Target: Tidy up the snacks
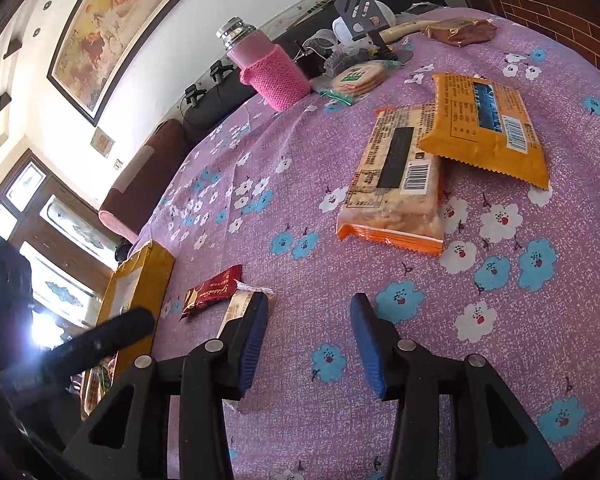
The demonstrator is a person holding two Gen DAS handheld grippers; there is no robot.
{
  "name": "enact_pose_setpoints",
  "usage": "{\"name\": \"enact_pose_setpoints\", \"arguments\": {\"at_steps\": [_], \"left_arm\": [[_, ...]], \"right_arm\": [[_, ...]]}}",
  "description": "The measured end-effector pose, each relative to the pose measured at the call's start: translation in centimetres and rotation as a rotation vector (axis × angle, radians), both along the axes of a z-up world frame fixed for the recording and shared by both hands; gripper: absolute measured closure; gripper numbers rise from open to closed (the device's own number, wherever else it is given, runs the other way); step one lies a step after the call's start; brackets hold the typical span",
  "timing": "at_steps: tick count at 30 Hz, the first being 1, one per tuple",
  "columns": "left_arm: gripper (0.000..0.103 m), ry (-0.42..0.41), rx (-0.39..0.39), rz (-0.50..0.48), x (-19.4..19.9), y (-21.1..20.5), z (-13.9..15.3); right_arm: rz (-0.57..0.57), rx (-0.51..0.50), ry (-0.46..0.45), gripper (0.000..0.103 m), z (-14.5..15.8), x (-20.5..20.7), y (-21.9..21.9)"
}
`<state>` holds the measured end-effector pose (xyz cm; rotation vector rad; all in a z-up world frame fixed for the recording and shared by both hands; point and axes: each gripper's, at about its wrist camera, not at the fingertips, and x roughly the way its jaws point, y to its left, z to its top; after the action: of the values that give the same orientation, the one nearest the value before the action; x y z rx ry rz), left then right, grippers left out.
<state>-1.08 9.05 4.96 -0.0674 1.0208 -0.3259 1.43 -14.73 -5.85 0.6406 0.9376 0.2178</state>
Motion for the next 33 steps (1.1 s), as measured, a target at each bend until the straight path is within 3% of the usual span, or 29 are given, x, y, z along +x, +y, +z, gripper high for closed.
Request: {"name": "enact_pose_setpoints", "arguments": {"at_steps": [7, 11, 12, 13, 15, 16, 22, 26, 30, 33], "left_arm": [[0.006, -0.061, 0.205, -0.113, -1.0, -6.1, -2.5], [0.008, -0.05, 0.239, -0.14, 0.1, -6.7, -4.3], [0.017, -0.056, 0.19, -0.14, 0.0, -6.1, -4.2], [0.025, -0.071, 0.198, -0.134, -0.1, -5.7, -4.0], [0.064, -0.061, 0.167, -0.127, -0.2, -4.6, -3.4], [0.069, -0.05, 0.143, -0.117, -0.2, -3.9, -3.1], [0.069, -0.039, 0.004, -0.05, -1.6, 0.0, -2.1], [0.068, -0.036, -0.034, -0.025, -3.5, 2.1, -1.3], [0.068, -0.027, -0.153, 0.017, -6.0, 5.0, -0.5], [0.064, -0.026, -0.236, 0.031, -7.6, 6.9, 0.1]], "right_arm": [[-0.005, -0.016, -0.007, 0.055, 0.2, 0.0, 0.1], [-0.05, -0.006, -0.001, 0.055, -0.1, -0.1, -1.0], [-0.054, 0.002, -0.001, 0.055, -0.1, -0.1, -1.1], [-0.055, 0.0, -0.002, 0.054, -0.1, -0.1, -1.1], [-0.046, -0.016, -0.006, 0.053, 0.0, 0.0, -0.8], [-0.04, -0.023, -0.008, 0.053, 0.1, 0.0, -0.6], [-0.005, -0.022, -0.012, 0.052, 0.2, 0.2, 0.1], [0.072, 0.02, 0.032, 0.052, 0.5, 1.5, 1.4], [0.305, -0.133, -0.004, 0.051, 2.6, 5.1, 6.5], [0.56, -0.296, -0.06, 0.044, 3.5, 7.1, 12.4]]}}
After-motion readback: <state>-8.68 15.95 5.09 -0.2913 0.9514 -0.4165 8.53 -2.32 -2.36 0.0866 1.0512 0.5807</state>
